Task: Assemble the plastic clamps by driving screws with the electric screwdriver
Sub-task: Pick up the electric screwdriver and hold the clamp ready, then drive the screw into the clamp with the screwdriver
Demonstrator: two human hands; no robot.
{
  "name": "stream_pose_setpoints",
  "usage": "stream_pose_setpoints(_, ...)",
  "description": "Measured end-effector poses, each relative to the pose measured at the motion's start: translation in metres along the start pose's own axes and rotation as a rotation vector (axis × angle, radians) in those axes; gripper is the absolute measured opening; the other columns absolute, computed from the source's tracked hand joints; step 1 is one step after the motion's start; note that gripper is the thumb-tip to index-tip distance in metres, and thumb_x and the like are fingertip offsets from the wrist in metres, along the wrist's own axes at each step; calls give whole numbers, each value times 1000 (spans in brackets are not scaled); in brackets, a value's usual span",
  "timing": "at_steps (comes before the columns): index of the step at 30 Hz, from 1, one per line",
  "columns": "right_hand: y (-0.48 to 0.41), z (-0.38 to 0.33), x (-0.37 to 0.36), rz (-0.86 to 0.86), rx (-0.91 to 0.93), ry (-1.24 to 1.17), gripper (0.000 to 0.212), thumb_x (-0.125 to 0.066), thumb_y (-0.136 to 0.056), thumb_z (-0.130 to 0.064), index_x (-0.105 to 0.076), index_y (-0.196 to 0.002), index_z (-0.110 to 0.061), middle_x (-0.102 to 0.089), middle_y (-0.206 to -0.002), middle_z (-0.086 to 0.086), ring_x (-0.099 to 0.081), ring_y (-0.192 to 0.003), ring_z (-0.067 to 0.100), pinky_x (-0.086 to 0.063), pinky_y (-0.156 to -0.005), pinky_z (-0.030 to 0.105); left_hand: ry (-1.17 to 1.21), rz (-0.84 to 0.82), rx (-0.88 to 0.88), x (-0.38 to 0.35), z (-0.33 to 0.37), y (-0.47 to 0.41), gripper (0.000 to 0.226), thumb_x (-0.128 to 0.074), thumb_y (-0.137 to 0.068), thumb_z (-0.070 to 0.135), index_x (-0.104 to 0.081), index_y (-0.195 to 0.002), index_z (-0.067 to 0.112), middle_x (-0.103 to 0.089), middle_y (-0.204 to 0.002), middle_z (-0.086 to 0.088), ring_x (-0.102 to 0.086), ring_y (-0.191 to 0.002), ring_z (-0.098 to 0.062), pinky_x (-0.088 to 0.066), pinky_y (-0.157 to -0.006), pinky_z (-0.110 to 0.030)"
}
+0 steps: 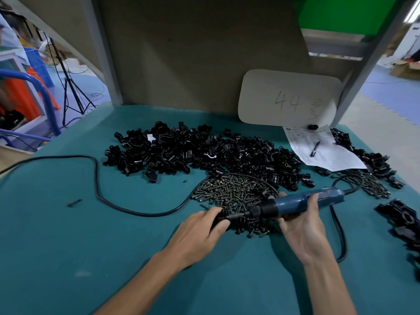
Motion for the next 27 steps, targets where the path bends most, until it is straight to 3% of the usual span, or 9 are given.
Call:
stream_pose_setpoints(4,-4,-26,5,80,45,-6,67,-50,-91,-61,-46,-136,-13,-68,-128,17,-70,-115,22,-59,-90,40,347,127,136,14,-14,1,55,-31,-98,69,-46,-140,38,-53,-127,24,-49,-115,12,-38,-89,-12)
stream_pose_setpoints(7,-6,-58,14,212,148,427,57,-63,-97,-44,-38,-138,-13,-66,-118,15,-72,-99,21,-54,-86,39,465,187,183,18,-22,-2,55,-35,-97,71,-45,-144,46,-55,-136,19,-47,-126,6,-40,-105,-26)
stream_pose_setpoints(9,-5,-72,22,270,236,862,51,-68,-97,-32,-33,-132,-18,-65,-113,13,-69,-98,28,-55,-81,46,538,204,211,16,-26,-4,43,-34,-98,68,-43,-139,57,-61,-128,13,-56,-113,0,-49,-99,-36)
stream_pose_setpoints(12,2,-78,27,297,260,1421,50,-70,-93,-39,-37,-125,-22,-61,-102,5,-61,-86,28,-50,-76,48,628,254,250,20,-31,-7,43,-30,-92,76,-52,-125,59,-66,-106,-2,-61,-82,-4,-56,-77,-35)
stream_pose_setpoints(14,3,-73,29,293,236,1603,47,-69,-94,-40,-45,-125,-13,-60,-110,10,-58,-92,32,-47,-78,45,677,243,258,23,-31,-7,56,-44,-76,90,-51,-122,59,-65,-105,19,-63,-89,2,-52,-77,-24)
stream_pose_setpoints(16,2,-63,31,295,191,1751,56,-68,-96,-39,-47,-134,-5,-56,-125,19,-55,-106,40,-46,-89,47,649,230,262,24,-31,-6,66,-68,-66,83,-49,-124,58,-60,-111,36,-58,-103,12,-47,-86,-20)
stream_pose_setpoints(20,16,-52,6,352,395,2003,65,-71,-93,-39,-48,-144,-7,-49,-137,27,-43,-122,45,-32,-106,50,555,239,268,20,-29,-1,57,-71,-72,73,-54,-125,58,-66,-110,28,-61,-100,10,-49,-85,-20)
stream_pose_setpoints(24,35,-2,-52,-119,547,1827,32,-67,-97,-36,-64,-127,-27,-54,-111,-3,-52,-109,22,-45,-93,37,467,264,176,22,-20,-4,48,-48,-84,76,-65,-94,32,-63,-97,24,-59,-80,5,-44,-70,-23)
stream_pose_setpoints(27,36,44,-80,-364,518,1863,32,-59,-102,-34,-62,-133,-25,-56,-113,-3,-51,-112,20,-44,-95,32,448,320,128,22,-20,-1,54,-41,-93,70,-45,-72,20,-41,-64,17,-37,-55,-3,-28,-53,-22)
Point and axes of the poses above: each hand's wrist, its own y-axis away from the middle knuckle, its own x-axis out of the back of the hand, z = x × y, the point moved 5 cm from there along -y, towards the middle knuckle
